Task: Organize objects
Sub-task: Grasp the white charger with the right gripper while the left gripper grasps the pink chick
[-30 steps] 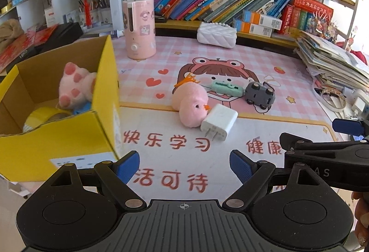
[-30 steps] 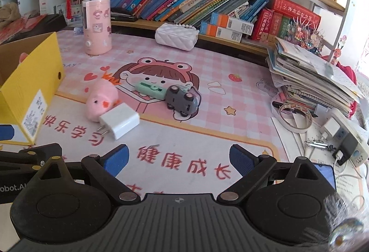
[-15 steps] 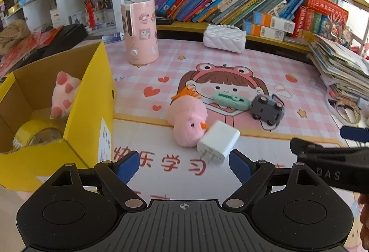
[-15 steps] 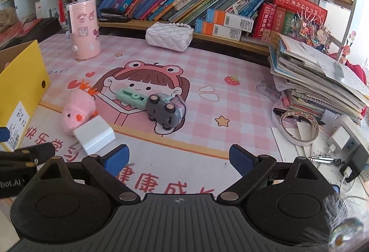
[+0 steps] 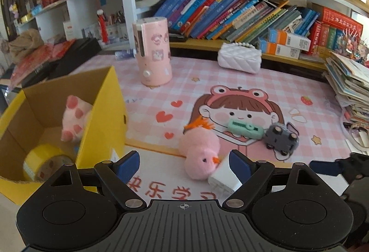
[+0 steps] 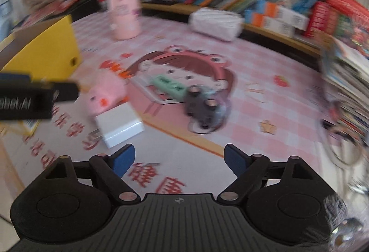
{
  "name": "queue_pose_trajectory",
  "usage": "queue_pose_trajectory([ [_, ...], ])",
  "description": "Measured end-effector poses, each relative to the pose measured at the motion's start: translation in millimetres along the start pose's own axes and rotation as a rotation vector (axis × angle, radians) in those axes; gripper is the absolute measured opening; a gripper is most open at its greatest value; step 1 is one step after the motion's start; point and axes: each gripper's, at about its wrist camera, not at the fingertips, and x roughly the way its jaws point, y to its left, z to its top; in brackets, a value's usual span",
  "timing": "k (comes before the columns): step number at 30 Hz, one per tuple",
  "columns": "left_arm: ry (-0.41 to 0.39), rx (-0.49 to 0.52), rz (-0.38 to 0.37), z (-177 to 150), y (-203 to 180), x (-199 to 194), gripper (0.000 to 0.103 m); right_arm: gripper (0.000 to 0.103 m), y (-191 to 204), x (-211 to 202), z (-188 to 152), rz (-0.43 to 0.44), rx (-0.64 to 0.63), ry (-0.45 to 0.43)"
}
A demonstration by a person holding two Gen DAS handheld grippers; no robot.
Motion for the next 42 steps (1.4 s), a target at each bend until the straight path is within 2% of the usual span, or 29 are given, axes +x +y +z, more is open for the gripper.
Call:
queue_pose_trajectory([
  [6,0.006,0.004,0.029,2,5,1,0.086,0.084,24,18,4,0.092,-0.159,-0.025],
  [9,0.009,0.010,0.037,2,6,2,0.086,0.080,33,29,8,0.121,-0.216,-0.030],
  [19,0.015,0.015,0.044,6,7,6,0.086,0.067,42,58,19,0.198,-0.254,-0.019],
  [25,0.014,0.003,0.041,12,8,10,0.086,0.070,43,57,15,0.242,-0.225,-0.026],
  [30,0.028,-0.009,0.039,14,10,15,0.086,0.070,47,60,14,0.232,-0.214,-0.040],
  [32,0.032,-0.007,0.032,14,9,17,0.086,0.063,47,59,14,0.223,-0.211,-0.048],
  [37,0.044,-0.019,-0.006,17,3,27,0.086,0.062,40,51,11,0.221,-0.219,-0.036],
  [42,0.085,-0.042,-0.037,20,-2,50,0.083,0.062,21,33,6,0.158,-0.180,-0.029],
])
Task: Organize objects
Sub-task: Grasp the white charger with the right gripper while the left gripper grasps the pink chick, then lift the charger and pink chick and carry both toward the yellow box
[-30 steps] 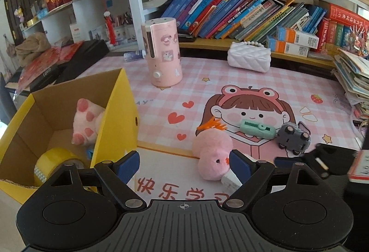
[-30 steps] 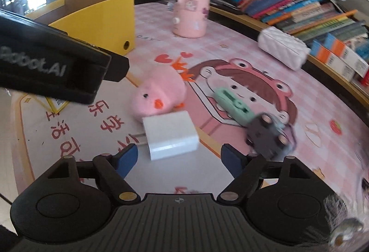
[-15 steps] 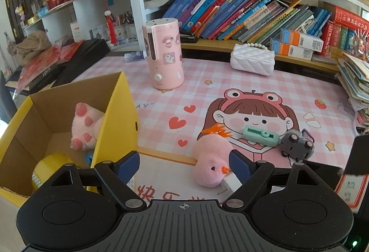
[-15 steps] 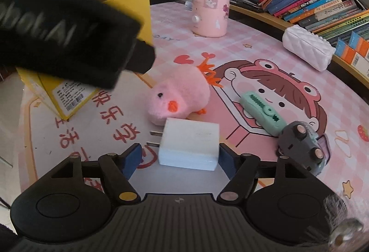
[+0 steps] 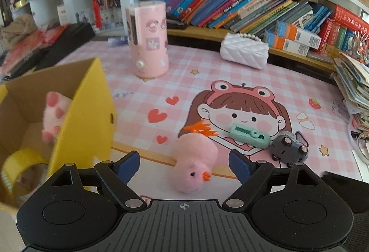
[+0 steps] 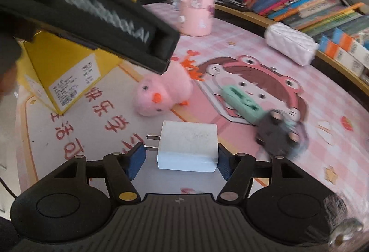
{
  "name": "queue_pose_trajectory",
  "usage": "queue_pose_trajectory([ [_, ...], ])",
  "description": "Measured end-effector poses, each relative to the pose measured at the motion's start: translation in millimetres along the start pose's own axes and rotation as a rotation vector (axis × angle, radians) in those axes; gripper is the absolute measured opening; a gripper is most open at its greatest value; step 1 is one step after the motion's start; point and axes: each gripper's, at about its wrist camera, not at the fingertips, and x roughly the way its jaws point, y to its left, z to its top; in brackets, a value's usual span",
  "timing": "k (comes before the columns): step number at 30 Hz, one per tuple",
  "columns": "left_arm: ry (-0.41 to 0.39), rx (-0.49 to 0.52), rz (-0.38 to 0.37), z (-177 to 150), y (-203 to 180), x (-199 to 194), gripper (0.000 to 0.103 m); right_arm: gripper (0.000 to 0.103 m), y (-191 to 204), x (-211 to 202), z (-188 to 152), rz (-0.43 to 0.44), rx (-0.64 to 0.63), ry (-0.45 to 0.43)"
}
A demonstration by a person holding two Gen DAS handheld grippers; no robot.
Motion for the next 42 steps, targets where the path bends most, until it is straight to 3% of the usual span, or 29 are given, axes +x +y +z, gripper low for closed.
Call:
queue_pose_trajectory([
  [11,0.108,0.033,0.011,-3,-9,57,0.064,0.062,-26,-26,-8,-0.146,0.096,0.029],
  [14,0.142,0.036,-0.010,-5,-9,65,0.045,0.062,-29,-31,-8,-0.168,0.126,0.037],
  [15,0.149,0.034,-0.011,-6,-9,66,0.044,0.062,-30,-32,-7,-0.175,0.137,0.040],
  [19,0.137,-0.005,-0.034,-7,0,54,0.043,0.062,-30,-35,-3,-0.203,0.164,0.039],
  [28,0.004,-0.022,-0.115,-6,13,-10,0.043,0.062,-21,-46,3,-0.252,0.227,0.021],
  [42,-0.045,-0.009,-0.189,-35,41,-62,0.043,0.062,29,-62,5,-0.280,0.226,0.008],
])
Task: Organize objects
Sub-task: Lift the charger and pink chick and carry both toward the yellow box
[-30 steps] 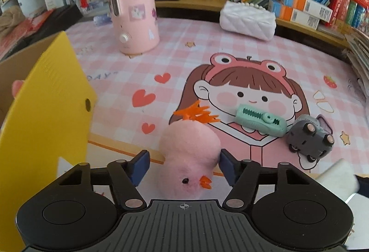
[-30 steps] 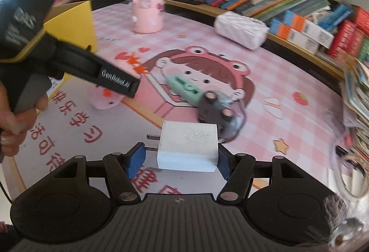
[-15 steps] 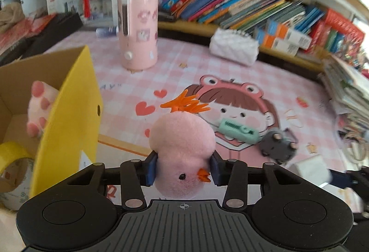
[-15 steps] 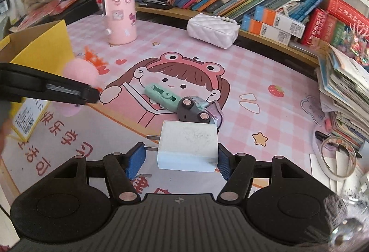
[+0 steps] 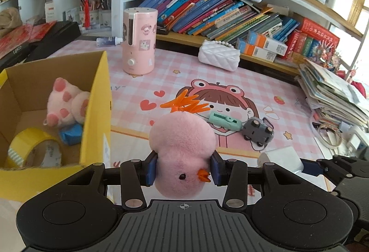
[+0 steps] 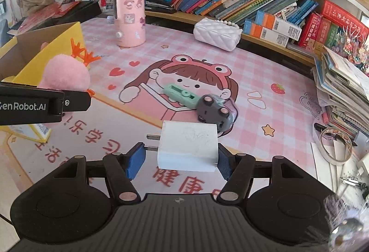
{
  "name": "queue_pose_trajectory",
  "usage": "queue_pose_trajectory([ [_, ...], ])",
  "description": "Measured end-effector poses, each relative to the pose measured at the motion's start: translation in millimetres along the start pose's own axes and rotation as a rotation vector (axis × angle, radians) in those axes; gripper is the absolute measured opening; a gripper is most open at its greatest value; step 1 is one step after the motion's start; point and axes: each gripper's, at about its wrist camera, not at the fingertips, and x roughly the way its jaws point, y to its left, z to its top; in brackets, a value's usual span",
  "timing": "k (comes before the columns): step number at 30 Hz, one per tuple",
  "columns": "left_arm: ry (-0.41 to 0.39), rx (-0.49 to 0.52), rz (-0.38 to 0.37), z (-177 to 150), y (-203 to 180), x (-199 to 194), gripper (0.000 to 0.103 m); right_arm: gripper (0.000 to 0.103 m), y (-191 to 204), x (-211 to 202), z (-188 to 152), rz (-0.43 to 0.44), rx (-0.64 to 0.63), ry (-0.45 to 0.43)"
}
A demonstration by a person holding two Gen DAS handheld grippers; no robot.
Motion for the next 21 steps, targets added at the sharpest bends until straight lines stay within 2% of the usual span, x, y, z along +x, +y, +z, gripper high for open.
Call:
queue_pose_trajectory([
  [10,-0.024,0.032,-0.048,-25,27,-44,0.043,0.062,45,-33,-15,-0.025,0.016,-0.018],
  [21,-0.049,0.022,-0.030,-50,75,-93,0.043,0.062,109,-63,-31,-0.009,0.019,-0.028],
])
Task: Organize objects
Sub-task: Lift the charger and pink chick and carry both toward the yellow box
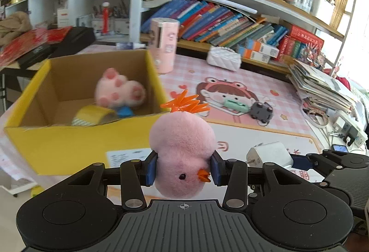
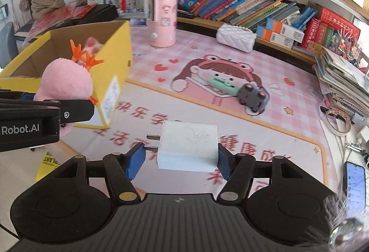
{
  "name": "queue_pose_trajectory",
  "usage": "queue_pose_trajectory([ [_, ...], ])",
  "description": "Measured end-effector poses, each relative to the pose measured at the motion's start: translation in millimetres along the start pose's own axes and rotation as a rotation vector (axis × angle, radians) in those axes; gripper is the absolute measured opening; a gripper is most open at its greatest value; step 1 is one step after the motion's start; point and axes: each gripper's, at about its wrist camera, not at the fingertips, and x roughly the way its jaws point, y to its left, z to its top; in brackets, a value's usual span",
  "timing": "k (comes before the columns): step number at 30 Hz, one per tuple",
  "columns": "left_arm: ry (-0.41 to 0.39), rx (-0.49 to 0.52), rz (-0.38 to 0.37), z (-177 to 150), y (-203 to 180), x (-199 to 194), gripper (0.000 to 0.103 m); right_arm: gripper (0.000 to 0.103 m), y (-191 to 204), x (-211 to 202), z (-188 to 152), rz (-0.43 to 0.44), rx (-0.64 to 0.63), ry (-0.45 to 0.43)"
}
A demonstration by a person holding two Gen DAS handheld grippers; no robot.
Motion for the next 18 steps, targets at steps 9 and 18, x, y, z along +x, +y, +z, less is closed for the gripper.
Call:
queue_pose_trajectory([
  [9,-0.009,-0.040,0.057,-17,42,-32,0.043,0.062,52,-15,-8,0.053,-0.042,-0.011],
  [18,-0.028,-0.063,0.107,-32,76,-61,0.043,0.062,97,-23,-16,0.107,-0.072,-0.021],
])
